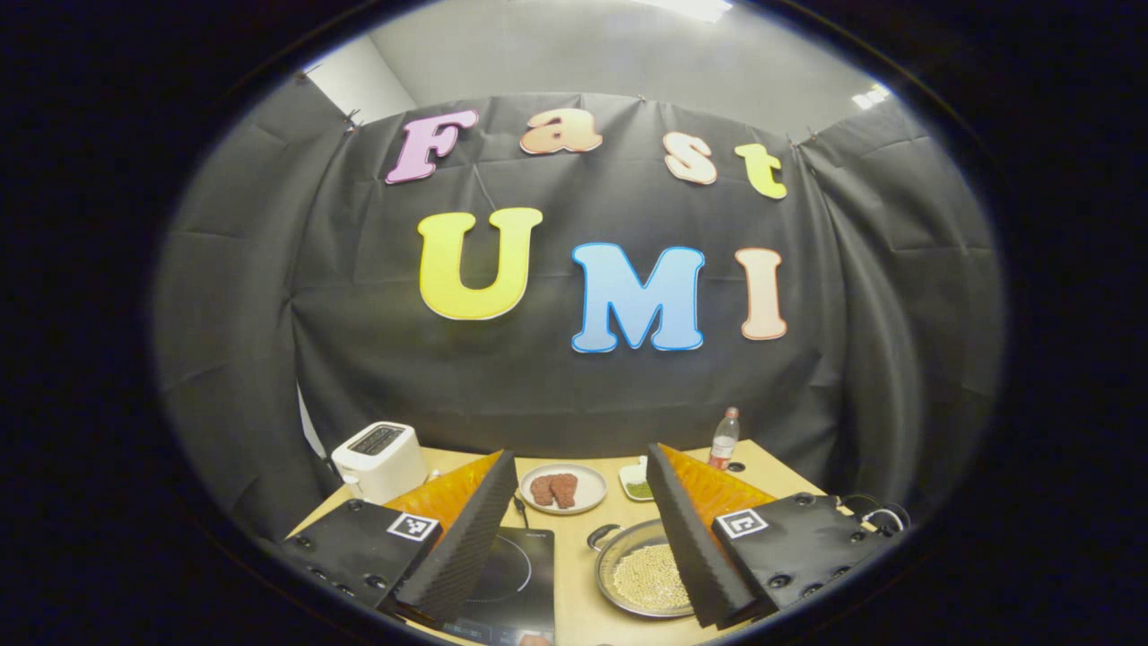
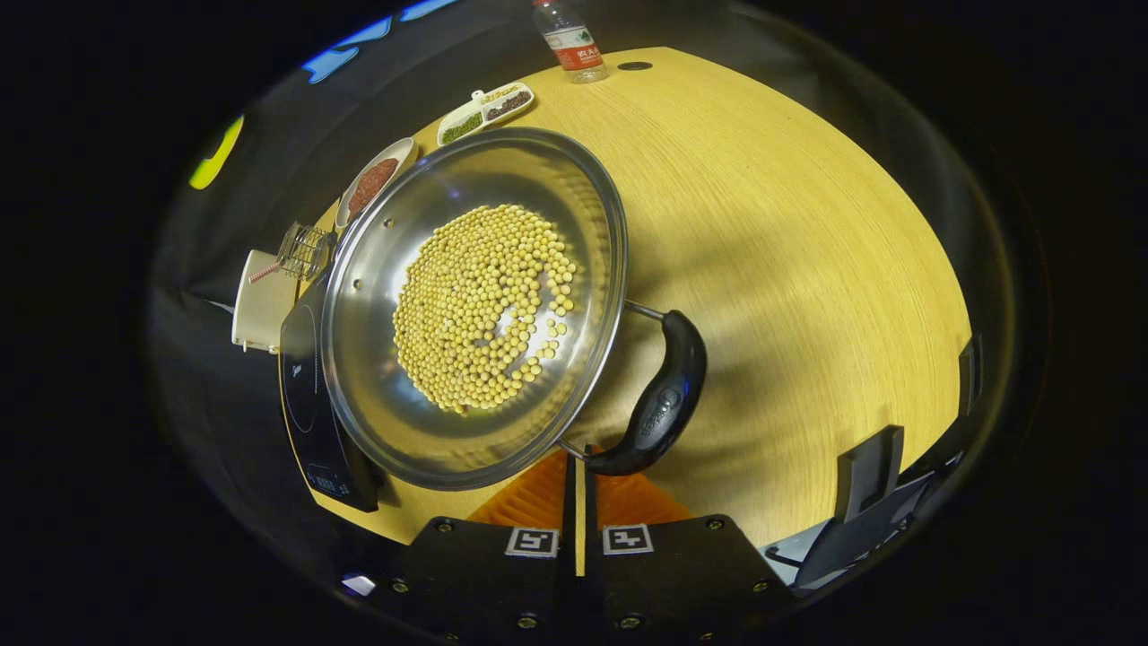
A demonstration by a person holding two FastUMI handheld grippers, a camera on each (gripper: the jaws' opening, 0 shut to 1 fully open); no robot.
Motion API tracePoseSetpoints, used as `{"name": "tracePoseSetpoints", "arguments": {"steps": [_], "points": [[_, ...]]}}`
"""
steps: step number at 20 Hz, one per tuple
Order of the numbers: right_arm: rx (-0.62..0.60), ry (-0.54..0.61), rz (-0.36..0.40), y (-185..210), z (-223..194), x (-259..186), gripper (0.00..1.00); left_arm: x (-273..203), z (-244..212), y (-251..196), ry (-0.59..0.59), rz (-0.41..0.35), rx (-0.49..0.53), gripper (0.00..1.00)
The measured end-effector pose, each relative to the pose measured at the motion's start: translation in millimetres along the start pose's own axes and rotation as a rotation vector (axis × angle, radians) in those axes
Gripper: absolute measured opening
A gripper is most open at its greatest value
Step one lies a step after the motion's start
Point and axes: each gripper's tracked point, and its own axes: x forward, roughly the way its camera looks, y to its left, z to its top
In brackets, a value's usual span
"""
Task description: First push the handle of the pot to place it horizontally, then grasp the pot with both hands and set it on the induction cooktop.
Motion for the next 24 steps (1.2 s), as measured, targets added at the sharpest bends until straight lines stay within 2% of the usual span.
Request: {"name": "tracePoseSetpoints", "arguments": {"steps": [1,2,6,7,9,11,13,17,18,24], "points": [[-0.005,-0.001,-0.002,-2.8,2.8,0.3,0.04,0.7,-0.1,-0.9,0.004,0.001,0.000,0.99],[-0.011,-0.001,-0.005,-6.0,6.0,0.5,0.04,1.4,-2.0,-2.2,0.009,0.004,0.002,0.97],[-0.025,-0.002,-0.019,-18.5,16.6,0.1,0.04,4.1,-10.0,-2.5,0.038,0.016,0.004,0.99],[-0.033,-0.001,-0.024,-20.9,20.0,0.9,0.04,4.7,-12.0,-4.0,0.046,0.017,0.003,0.94],[-0.056,-0.001,-0.039,-27.3,27.0,1.5,0.04,7.4,-18.1,-7.3,0.065,0.016,0.004,0.99],[-0.079,-0.005,-0.056,-33.0,33.6,2.1,0.04,8.9,-23.8,-11.1,0.080,0.014,0.011,0.94],[-0.101,-0.008,-0.067,-37.2,38.9,3.6,0.04,12.4,-26.0,-15.4,0.090,0.009,0.017,0.99],[-0.162,-0.015,-0.099,-44.6,53.8,7.0,0.04,17.7,-34.7,-22.9,0.112,0.002,0.023,0.99],[-0.176,-0.017,-0.105,-46.6,58.6,7.1,0.04,18.6,-36.3,-24.1,0.113,0.000,0.026,0.96],[-0.248,-0.022,-0.136,-58.0,85.5,14.2,0.04,26.8,-37.8,-31.9,0.120,0.002,0.038,0.94]]}}
